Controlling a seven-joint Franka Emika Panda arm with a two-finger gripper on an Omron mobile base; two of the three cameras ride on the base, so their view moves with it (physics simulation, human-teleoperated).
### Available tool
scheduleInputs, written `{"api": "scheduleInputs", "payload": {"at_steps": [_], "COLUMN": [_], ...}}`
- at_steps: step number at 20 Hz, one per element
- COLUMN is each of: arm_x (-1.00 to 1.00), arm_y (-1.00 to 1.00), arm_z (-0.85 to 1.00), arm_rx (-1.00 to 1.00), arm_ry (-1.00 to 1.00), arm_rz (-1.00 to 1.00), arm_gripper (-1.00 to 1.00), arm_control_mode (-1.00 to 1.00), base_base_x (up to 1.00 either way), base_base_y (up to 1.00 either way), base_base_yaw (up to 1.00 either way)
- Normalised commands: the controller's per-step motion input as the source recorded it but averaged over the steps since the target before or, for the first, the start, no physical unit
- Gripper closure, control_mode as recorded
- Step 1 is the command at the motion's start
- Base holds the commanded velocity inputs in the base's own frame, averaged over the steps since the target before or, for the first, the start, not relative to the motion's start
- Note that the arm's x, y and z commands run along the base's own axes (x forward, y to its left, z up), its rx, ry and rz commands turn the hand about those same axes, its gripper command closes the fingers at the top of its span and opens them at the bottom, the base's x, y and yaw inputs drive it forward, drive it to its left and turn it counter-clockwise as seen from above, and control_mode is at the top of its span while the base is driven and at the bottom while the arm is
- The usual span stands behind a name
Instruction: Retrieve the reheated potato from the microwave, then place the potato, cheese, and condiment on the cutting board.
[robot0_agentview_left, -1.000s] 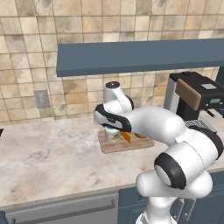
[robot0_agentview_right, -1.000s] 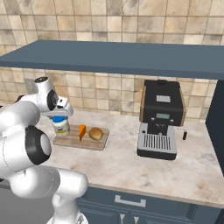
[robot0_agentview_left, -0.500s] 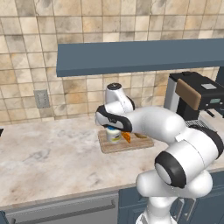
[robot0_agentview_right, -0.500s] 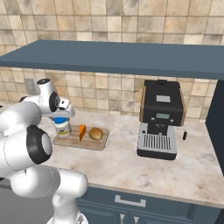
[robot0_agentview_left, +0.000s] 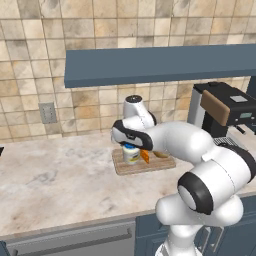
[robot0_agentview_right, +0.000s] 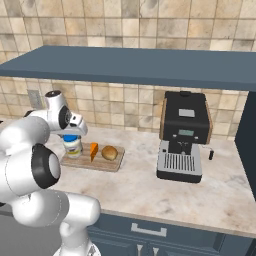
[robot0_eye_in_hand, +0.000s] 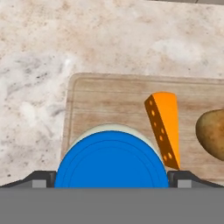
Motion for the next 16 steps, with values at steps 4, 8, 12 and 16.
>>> {"api": "scheduleInputs", "payload": {"at_steps": [4,8,12,16], "arm_x": [0.0,0.0,0.0,0.0], "arm_y": [0.0,0.0,0.0,0.0], "arm_z": [-0.03,-0.04,-0.03,-0.02], "arm_rx": [0.05,0.04,0.01,0.01], "arm_ry": [0.0,0.0,0.0,0.0], "arm_rz": [0.0,0.0,0.0,0.0], "arm_gripper": [1.0,1.0,-1.0,-1.0], "arm_control_mode": [-1.0,-1.0,-1.0,-1.0], "base_base_x": [0.0,0.0,0.0,0.0], "base_base_y": [0.0,0.0,0.0,0.0], "base_base_yaw": [0.0,0.0,0.0,0.0]}}
